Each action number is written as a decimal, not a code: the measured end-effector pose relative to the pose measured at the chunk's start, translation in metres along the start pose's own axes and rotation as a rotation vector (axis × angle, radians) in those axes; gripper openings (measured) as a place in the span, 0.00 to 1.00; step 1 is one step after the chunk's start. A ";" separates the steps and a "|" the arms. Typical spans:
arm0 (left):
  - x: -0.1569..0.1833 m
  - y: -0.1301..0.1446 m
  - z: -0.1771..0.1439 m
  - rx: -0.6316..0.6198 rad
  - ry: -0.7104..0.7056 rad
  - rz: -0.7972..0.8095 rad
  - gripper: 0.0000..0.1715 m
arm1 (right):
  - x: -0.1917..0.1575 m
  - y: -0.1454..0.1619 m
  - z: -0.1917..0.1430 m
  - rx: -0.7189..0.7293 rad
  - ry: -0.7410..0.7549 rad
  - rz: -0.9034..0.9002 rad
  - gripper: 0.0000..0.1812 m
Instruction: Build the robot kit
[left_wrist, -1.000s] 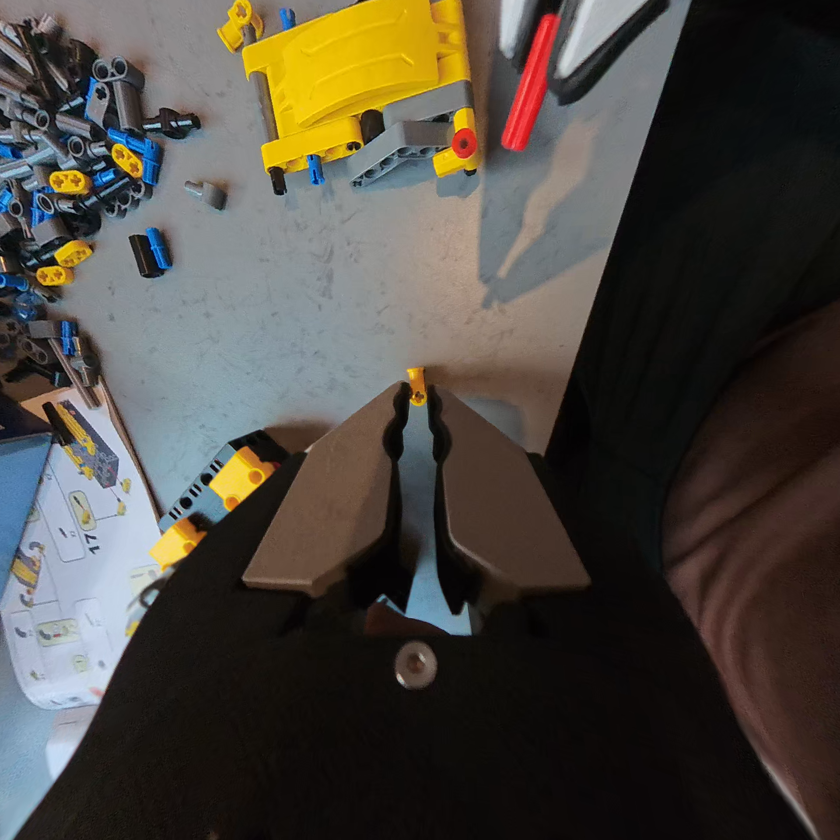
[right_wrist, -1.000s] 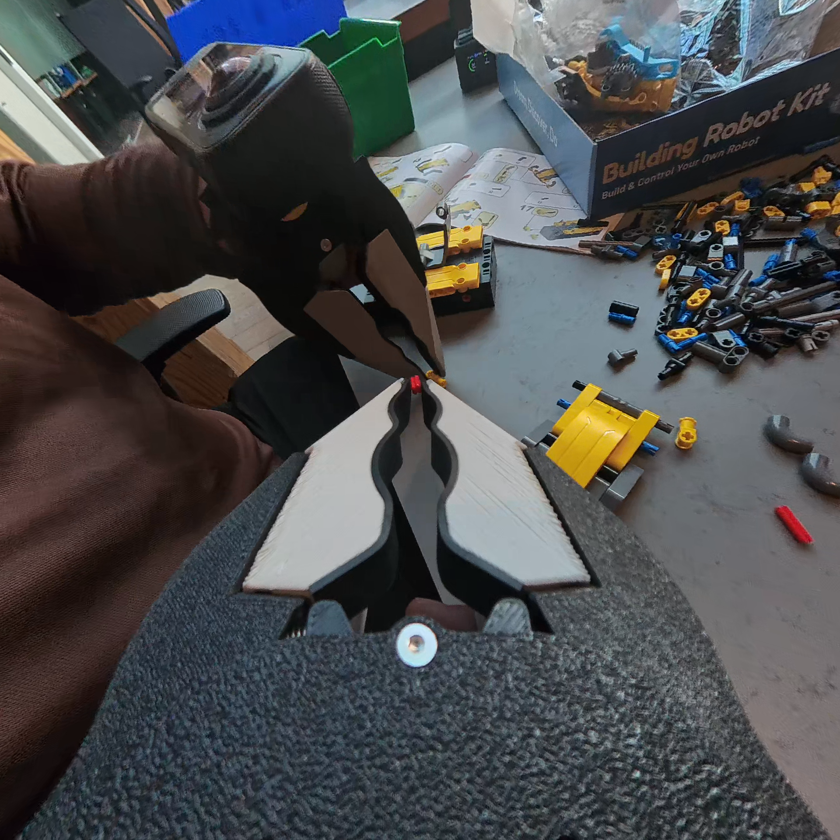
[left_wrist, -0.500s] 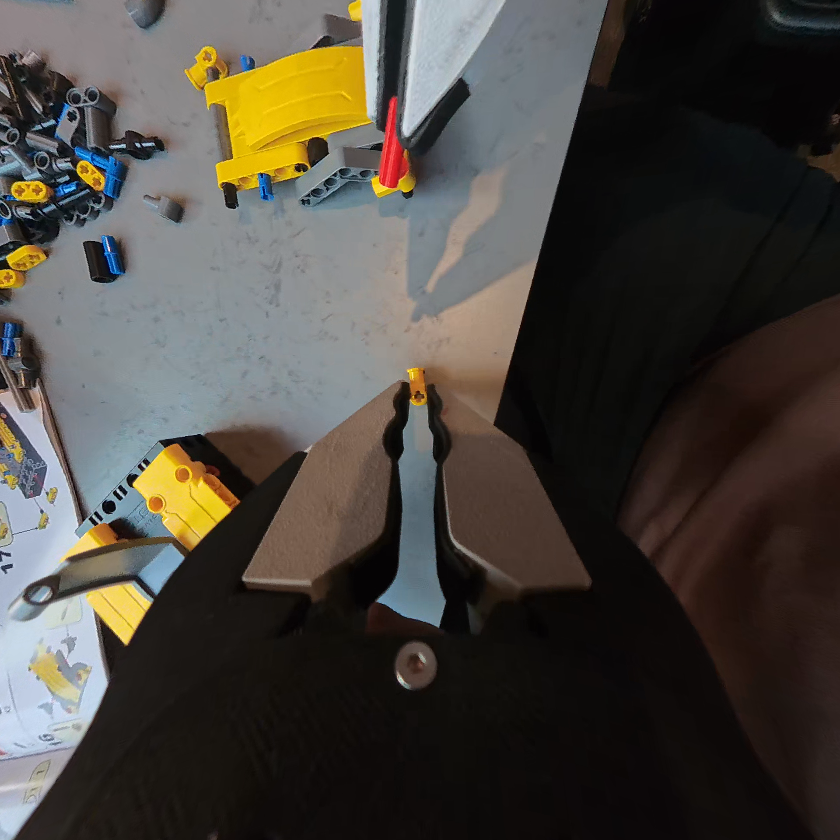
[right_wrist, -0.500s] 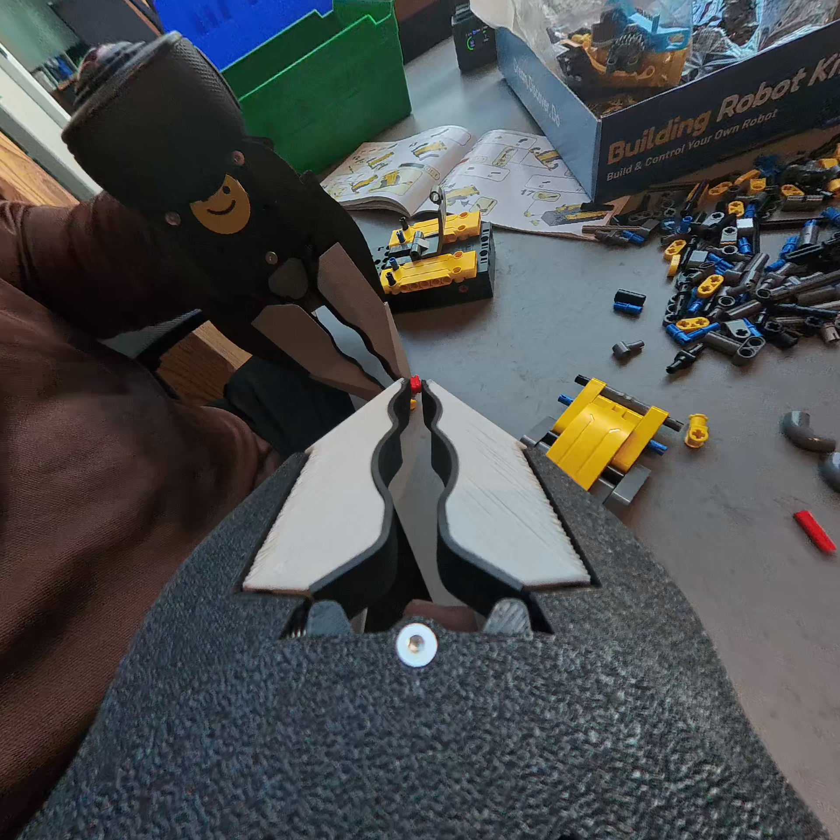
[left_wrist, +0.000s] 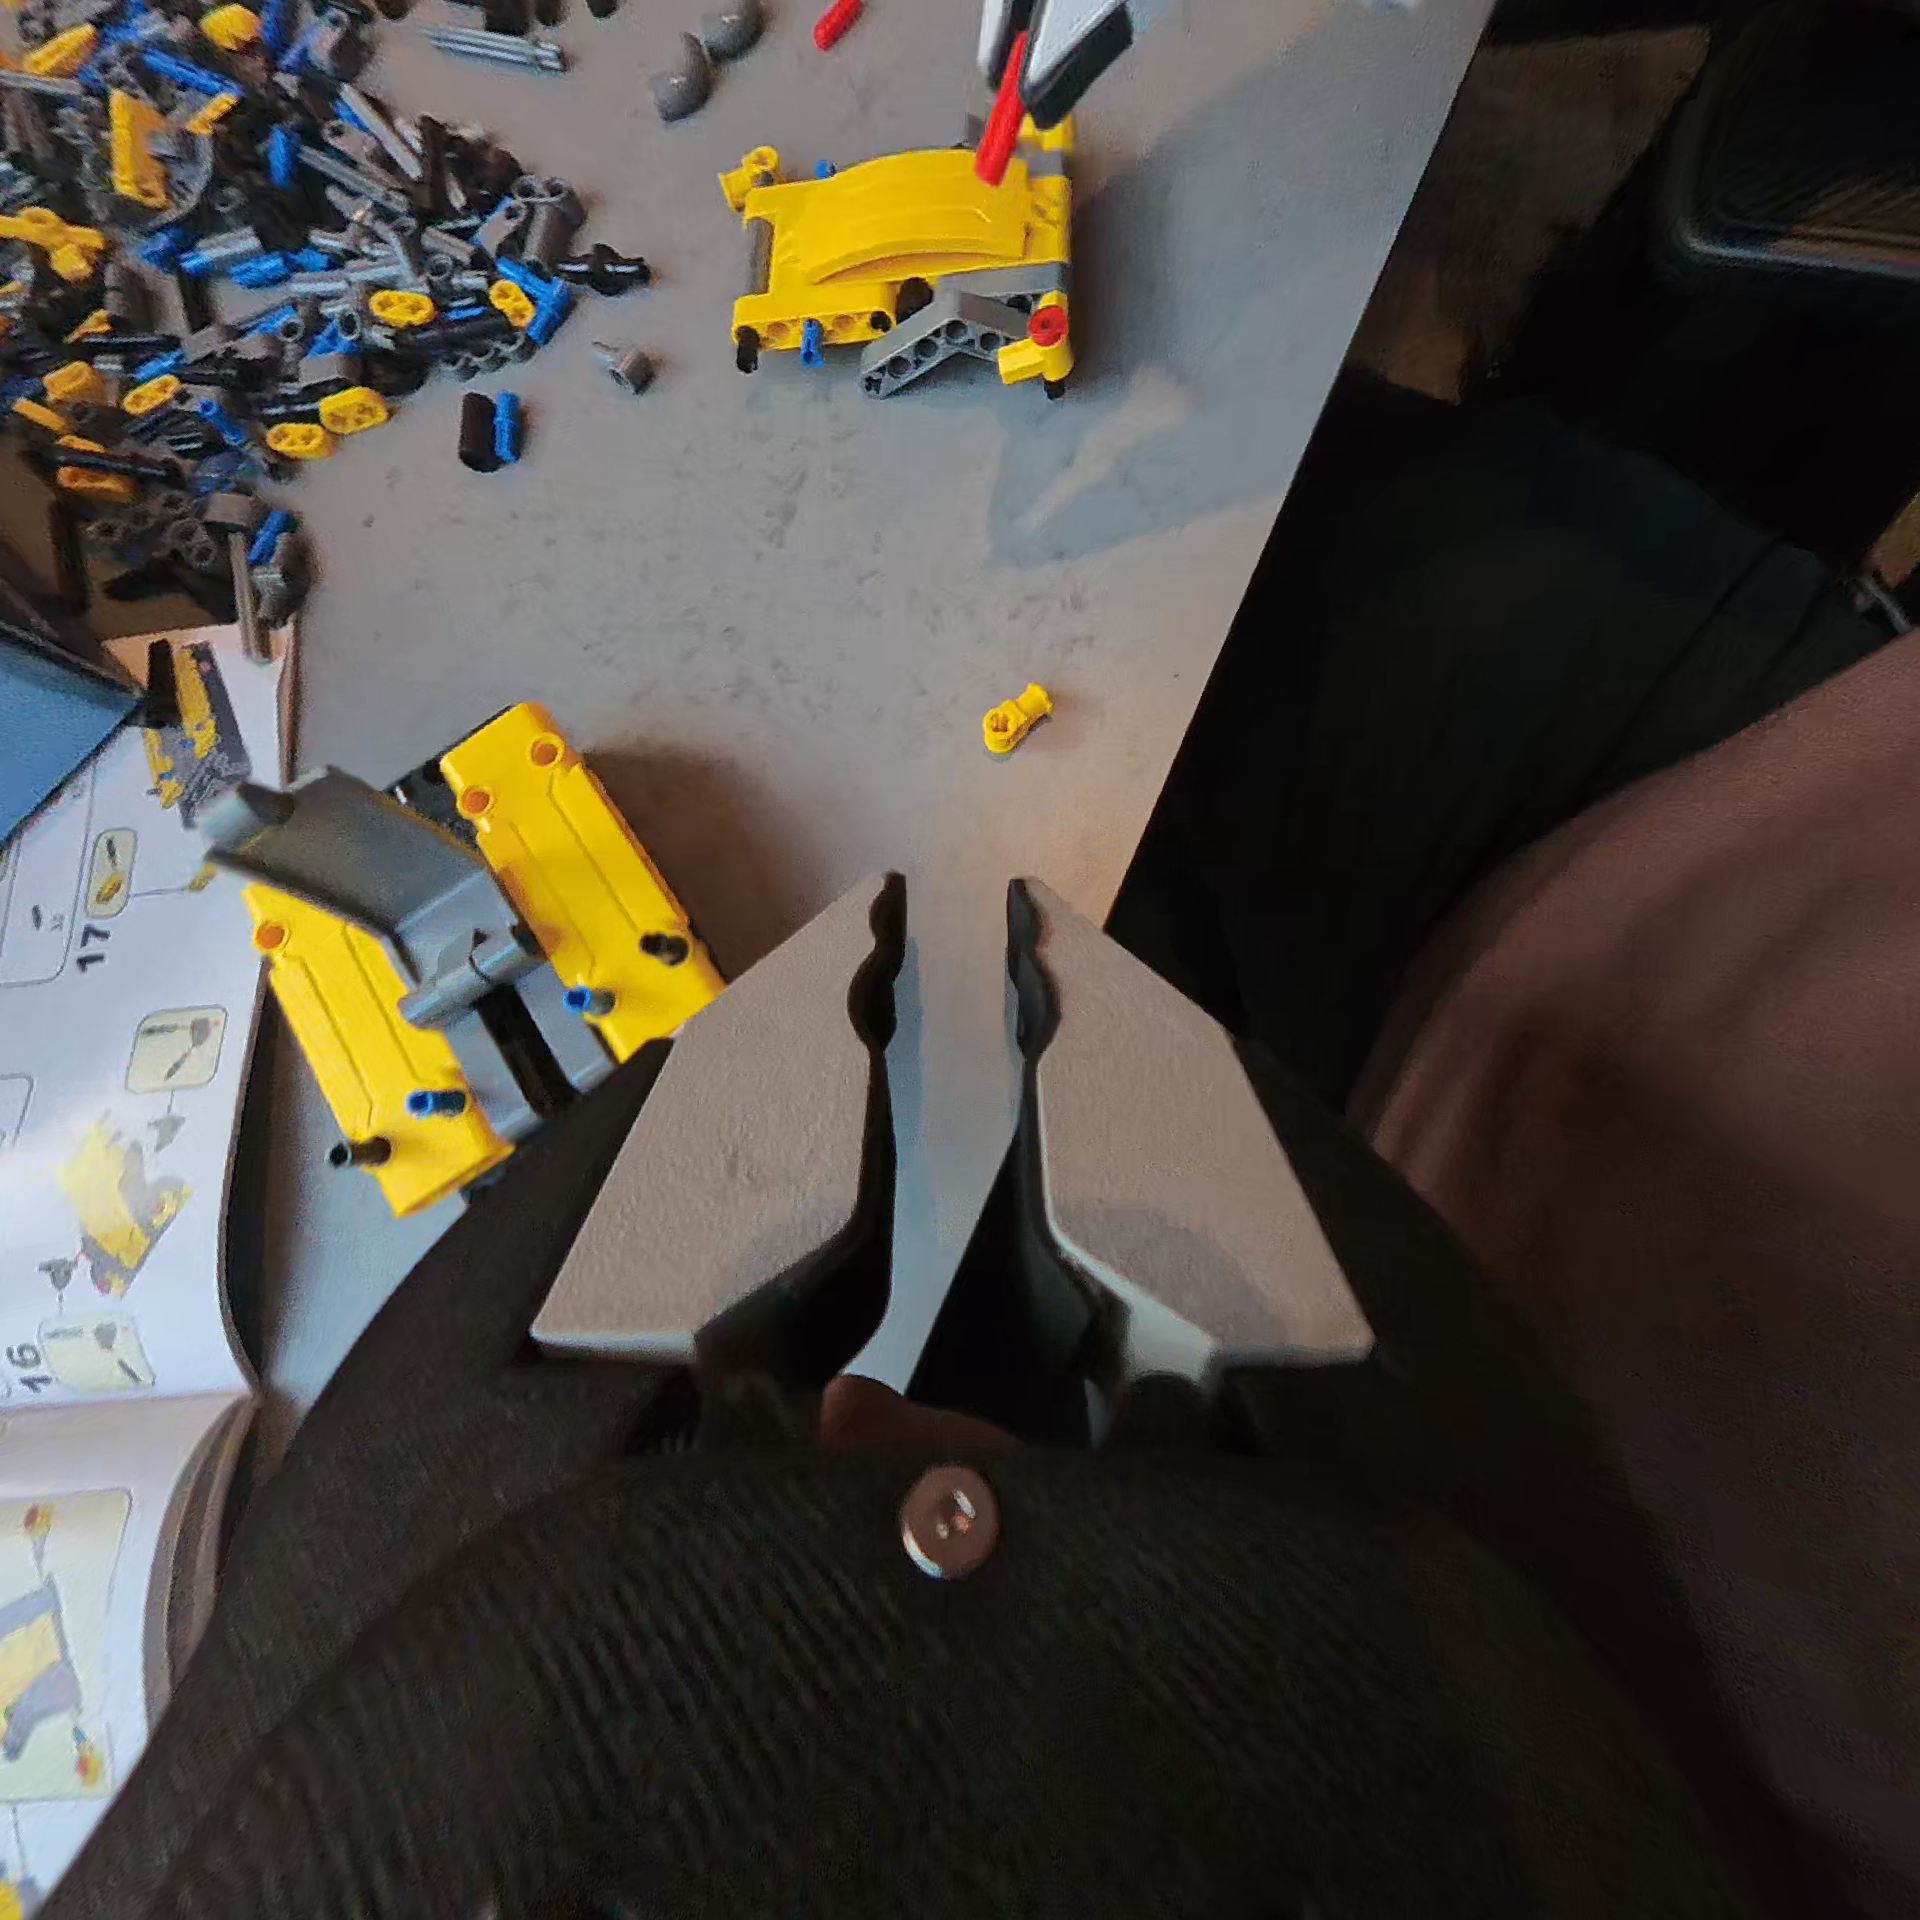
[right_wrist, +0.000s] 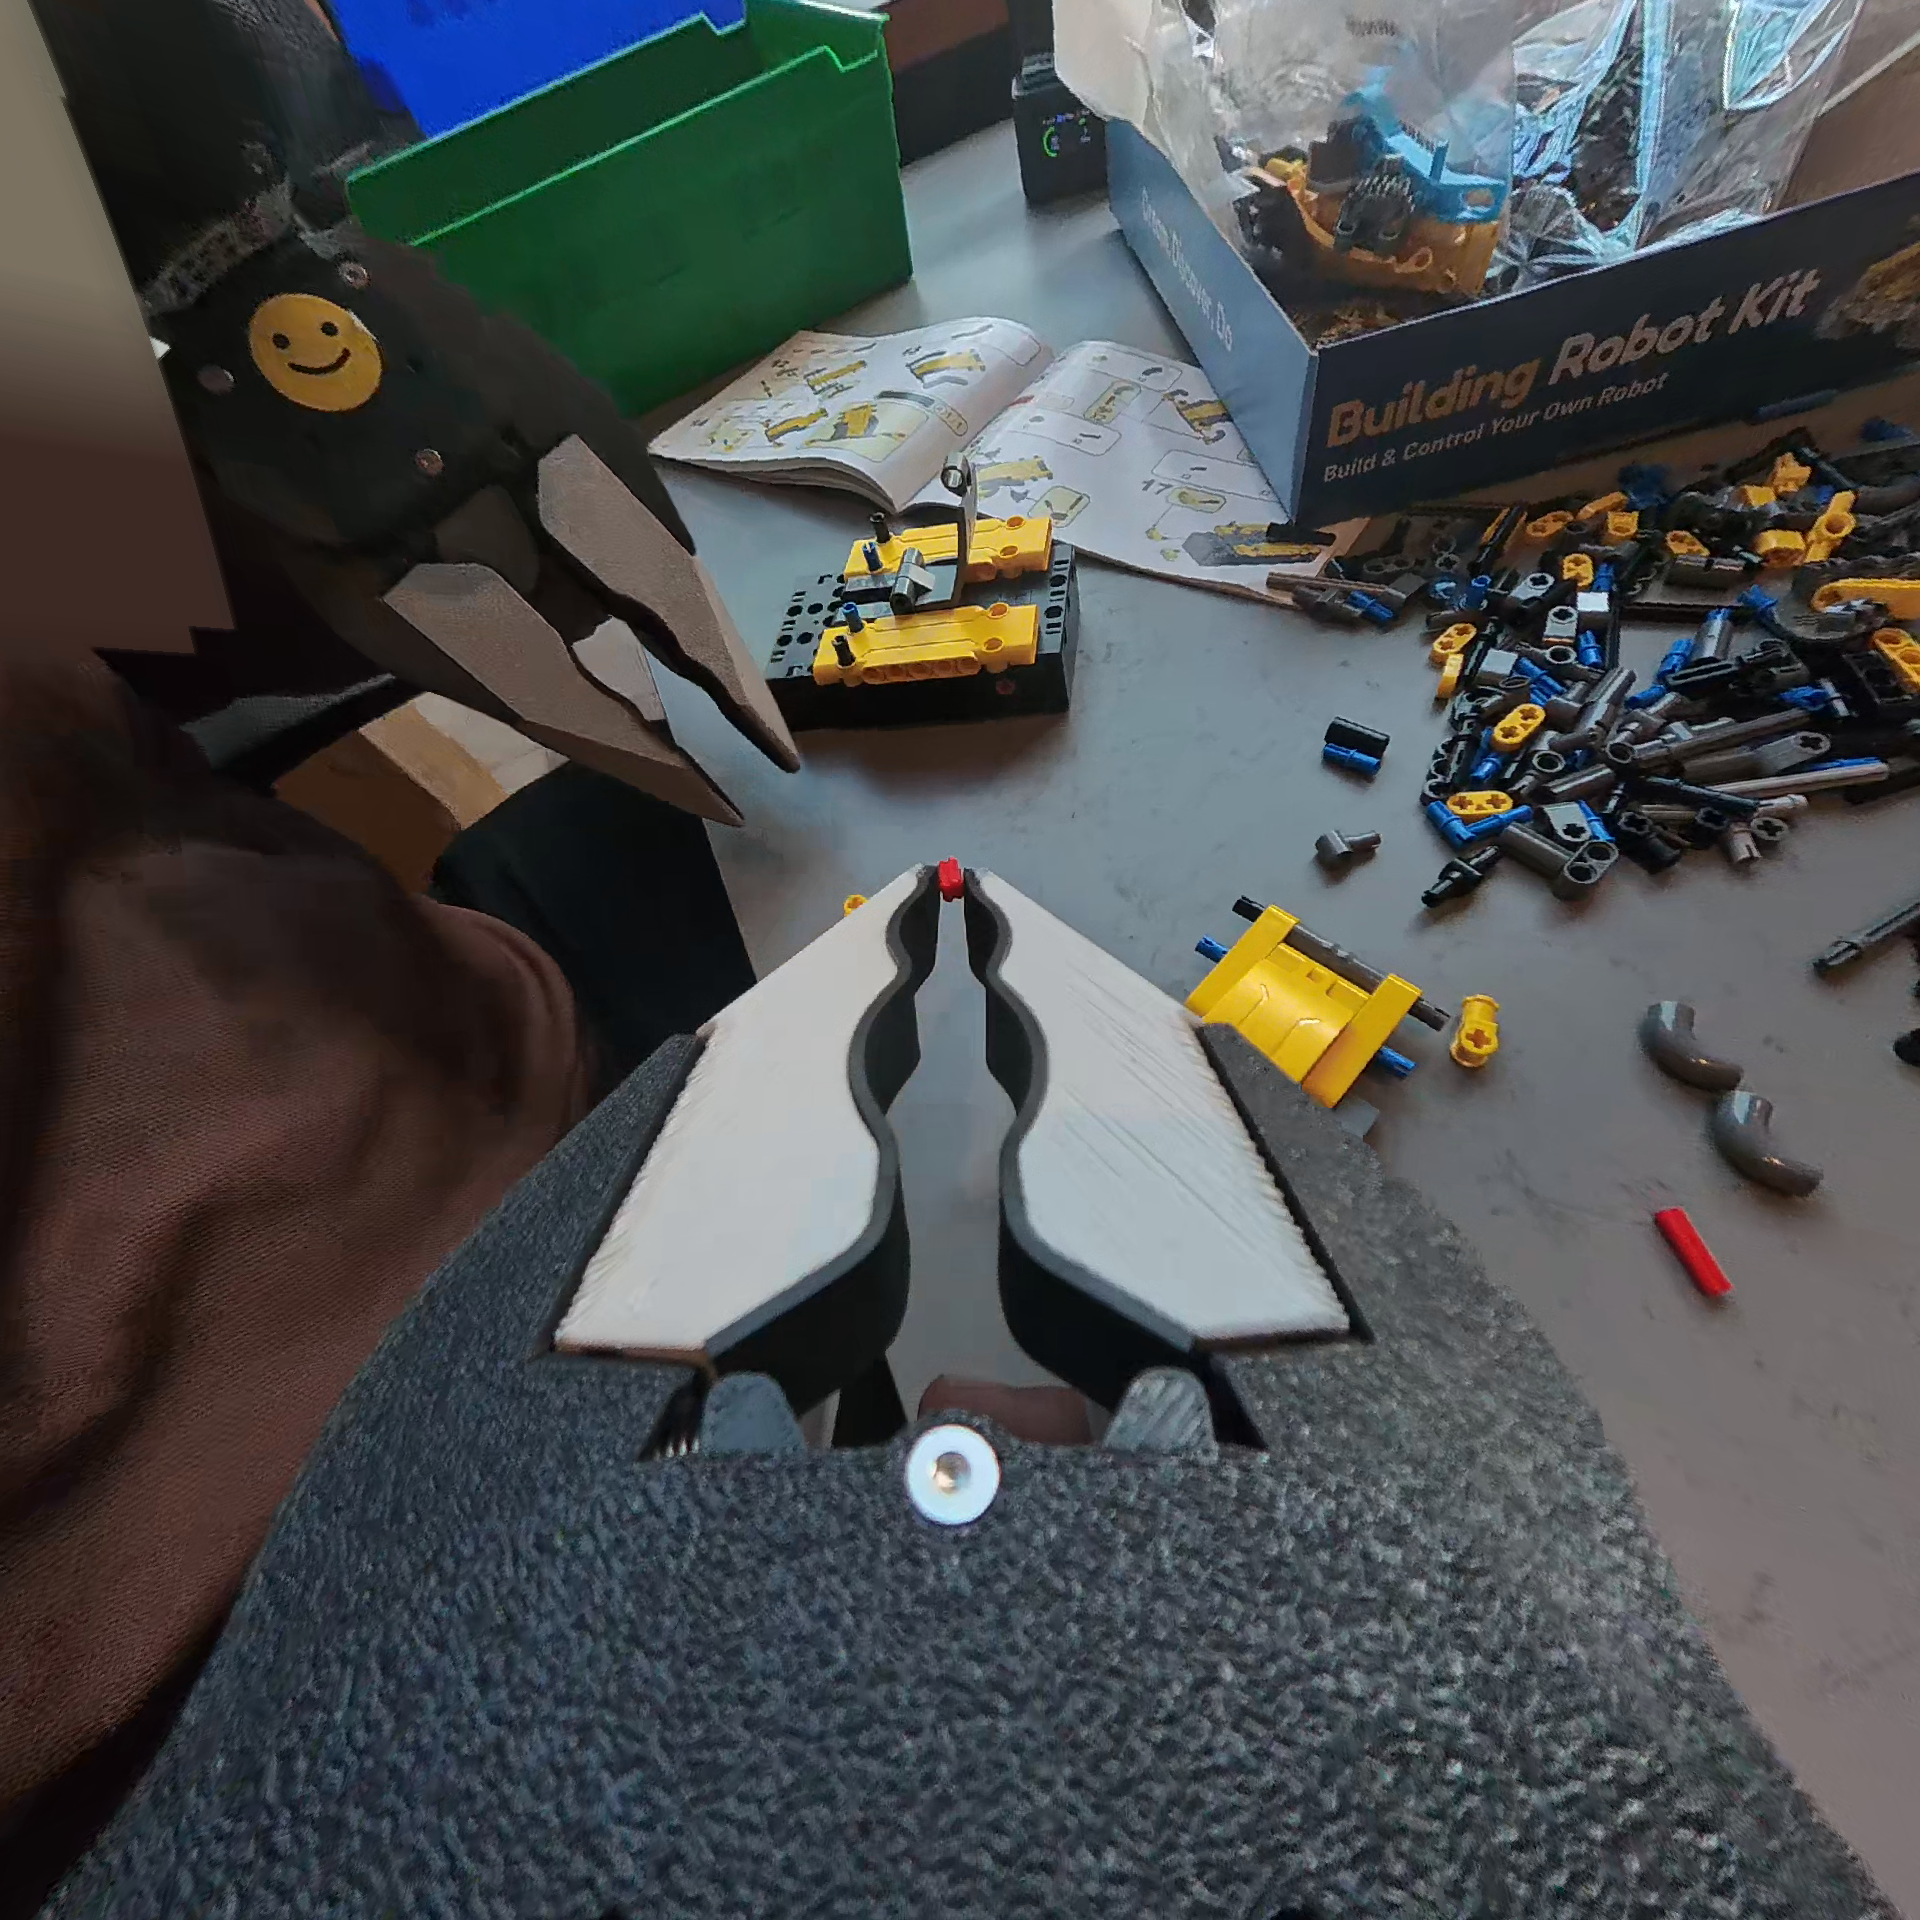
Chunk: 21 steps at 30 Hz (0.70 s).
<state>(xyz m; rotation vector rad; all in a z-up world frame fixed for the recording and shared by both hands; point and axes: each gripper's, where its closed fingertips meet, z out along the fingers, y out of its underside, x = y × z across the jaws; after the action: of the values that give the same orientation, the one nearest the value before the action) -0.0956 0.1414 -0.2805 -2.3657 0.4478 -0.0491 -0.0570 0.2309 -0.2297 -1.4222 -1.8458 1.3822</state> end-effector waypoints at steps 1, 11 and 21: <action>0.000 0.001 -0.003 0.019 0.000 -0.022 0.10 | 0.001 -0.002 0.000 0.006 0.000 -0.004 0.03; 0.007 -0.003 0.009 0.061 0.031 -0.106 0.10 | -0.007 0.009 0.018 -0.113 -0.032 -0.087 0.03; 0.017 -0.015 0.032 0.035 0.064 -0.061 0.16 | -0.029 0.033 0.033 -0.216 -0.078 -0.146 0.03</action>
<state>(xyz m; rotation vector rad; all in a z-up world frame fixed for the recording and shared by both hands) -0.0696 0.1670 -0.2962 -2.3478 0.4018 -0.1597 -0.0568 0.1891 -0.2657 -1.3180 -2.1575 1.2129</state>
